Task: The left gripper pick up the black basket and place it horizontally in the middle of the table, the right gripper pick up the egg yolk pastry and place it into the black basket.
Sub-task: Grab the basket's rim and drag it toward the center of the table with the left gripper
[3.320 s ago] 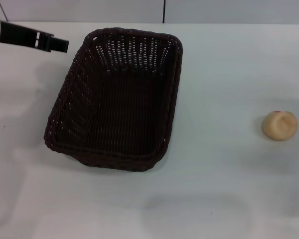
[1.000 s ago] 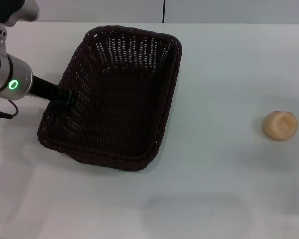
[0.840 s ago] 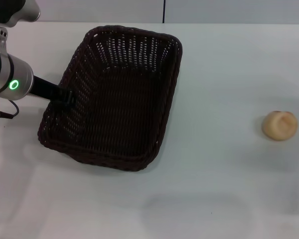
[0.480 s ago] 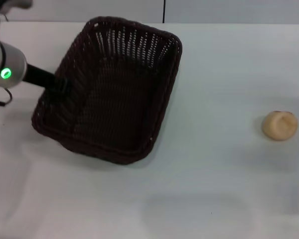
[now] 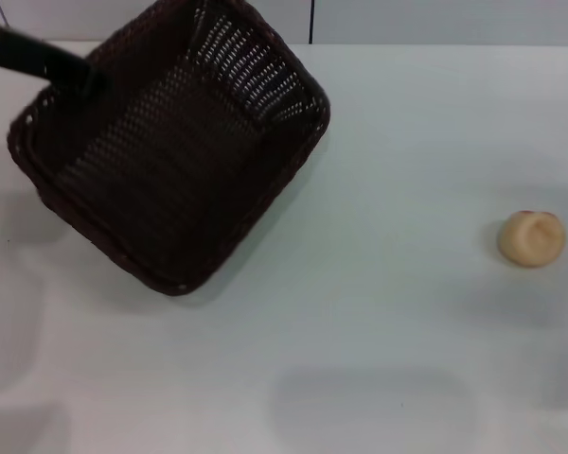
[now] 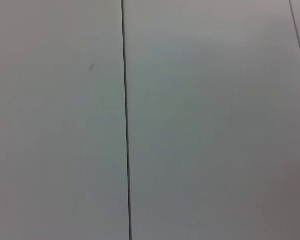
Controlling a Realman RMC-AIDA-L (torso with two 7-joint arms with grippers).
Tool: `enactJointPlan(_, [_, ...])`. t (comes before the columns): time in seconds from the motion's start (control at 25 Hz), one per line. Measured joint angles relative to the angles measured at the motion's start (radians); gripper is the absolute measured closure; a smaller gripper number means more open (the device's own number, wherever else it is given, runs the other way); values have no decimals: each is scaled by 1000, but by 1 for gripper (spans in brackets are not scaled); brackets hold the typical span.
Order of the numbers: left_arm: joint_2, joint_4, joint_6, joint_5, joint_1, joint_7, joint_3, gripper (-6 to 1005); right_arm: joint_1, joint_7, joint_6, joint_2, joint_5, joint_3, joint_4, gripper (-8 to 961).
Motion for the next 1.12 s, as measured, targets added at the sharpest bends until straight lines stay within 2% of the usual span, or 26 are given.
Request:
enactJointPlan(0.12, [2, -1, -29, -11, -30, 63, -50, 796, -1, 0, 0, 1, 2, 0, 0, 128])
enactJointPlan(0.28, [7, -3, -46, -23, -44, 104, -63, 793, -4, 0, 0, 2, 2, 0, 1, 128])
enactJointPlan(0.32, [21, -5, -61, -52, -53, 128, -71, 793, -5, 0, 0, 3, 3, 1, 2, 128])
enactJointPlan(0.36, [21, -5, -61, -52, -53, 128, -71, 792, -5, 0, 0, 3, 3, 1, 2, 128])
enactJointPlan(0.48, [48, -6, -99, -123, -62, 161, -89, 790, -6, 0, 0, 4, 4, 1, 5, 129])
enactJointPlan(0.52, [68, -6, -131, -175, -68, 186, -102, 789, -6, 0, 0, 4, 5, 1, 6, 129])
enactJointPlan(0.56, [68, -6, -131, -175, -68, 186, -102, 788, -6, 0, 0, 4, 5, 1, 6, 129])
enactJointPlan(0.72, [120, 12, -219, -294, -88, 273, -124, 786, -7, 0, 0, 5, 6, 2, 7, 129])
enactJointPlan(0.76, [120, 12, -219, -294, -88, 273, -124, 785, -7, 0, 0, 5, 6, 2, 7, 129])
enactJointPlan(0.8, [130, 31, -250, -326, -102, 310, -125, 784, -9, 0, 0, 6, 7, 2, 8, 129])
enactJointPlan(0.96, [139, 86, -300, -371, -132, 363, -127, 782, -14, 0, 0, 6, 8, 1, 12, 129])
enactJointPlan(1.12, [141, 233, -370, -414, -201, 439, -128, 779, -17, 0, 0, 6, 8, 1, 16, 129])
